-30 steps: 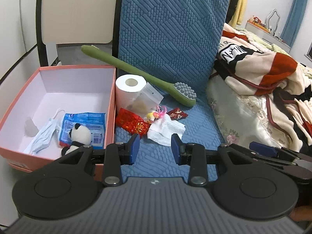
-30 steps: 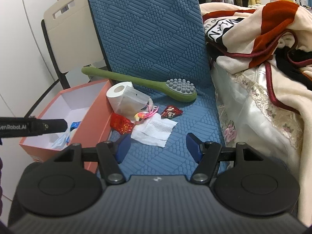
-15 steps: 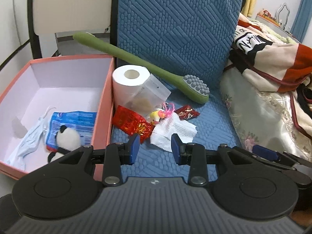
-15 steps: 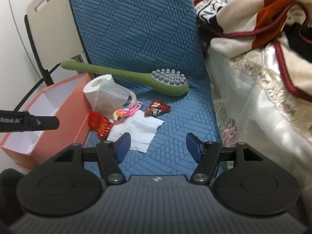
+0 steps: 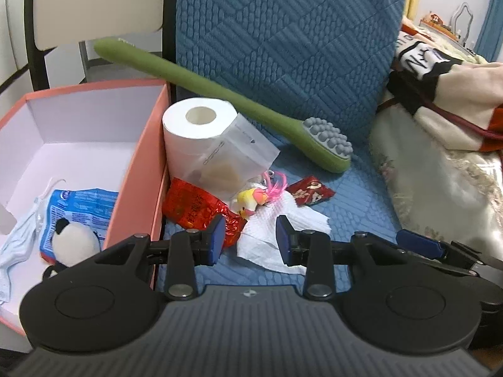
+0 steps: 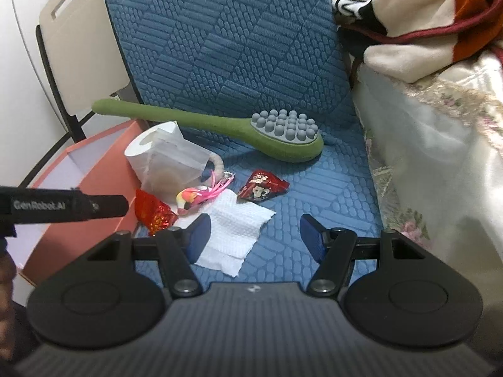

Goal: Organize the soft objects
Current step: 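Withdraw both open tools from the box back toward the chair seat, then grasp the red tea packet with the left tool while the right tool grasps the white towel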

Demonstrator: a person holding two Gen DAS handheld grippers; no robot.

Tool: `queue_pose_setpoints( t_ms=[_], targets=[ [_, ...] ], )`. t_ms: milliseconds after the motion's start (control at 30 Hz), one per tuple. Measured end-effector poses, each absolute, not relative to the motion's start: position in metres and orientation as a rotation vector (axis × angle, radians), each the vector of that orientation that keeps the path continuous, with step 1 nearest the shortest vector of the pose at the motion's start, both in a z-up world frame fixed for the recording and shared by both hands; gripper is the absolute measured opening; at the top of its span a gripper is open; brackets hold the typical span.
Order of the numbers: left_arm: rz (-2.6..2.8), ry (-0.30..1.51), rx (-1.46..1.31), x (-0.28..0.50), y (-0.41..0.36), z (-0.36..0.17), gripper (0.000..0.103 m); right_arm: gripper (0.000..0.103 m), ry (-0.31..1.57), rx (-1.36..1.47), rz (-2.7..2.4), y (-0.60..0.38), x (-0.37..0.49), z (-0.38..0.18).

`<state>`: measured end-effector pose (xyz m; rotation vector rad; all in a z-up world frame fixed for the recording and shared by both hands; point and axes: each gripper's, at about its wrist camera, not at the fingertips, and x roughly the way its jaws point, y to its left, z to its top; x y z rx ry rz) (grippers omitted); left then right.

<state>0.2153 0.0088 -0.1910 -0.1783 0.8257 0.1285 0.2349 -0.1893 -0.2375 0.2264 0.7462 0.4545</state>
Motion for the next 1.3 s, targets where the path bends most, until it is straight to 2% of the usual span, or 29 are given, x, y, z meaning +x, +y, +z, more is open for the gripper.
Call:
queue_pose_setpoints(
  t_ms=[367,767,1100,1300],
  targets=[
    [0.199,0.861,-0.197,0.245,0.023,-0.222,0.041,0.065,0.763,0.124,0.539,-0.163,0.266,-0.256],
    [0.265,0.838,-0.168,0.273,0.022,-0.227,0.041,0.065,0.777,0.084,0.607,-0.141,0.293,-0.267],
    [0.287,0.864,-0.203,0.284,0.03,-0.242,0.041,0.065,0.873,0.04,0.661,-0.116,0.306,-0.285],
    [0.286,0.928,-0.286,0.286,0.031,-0.251,0.057,0.071,0.877,-0.031,0.701,-0.11,0.3,-0.287]
  ],
)
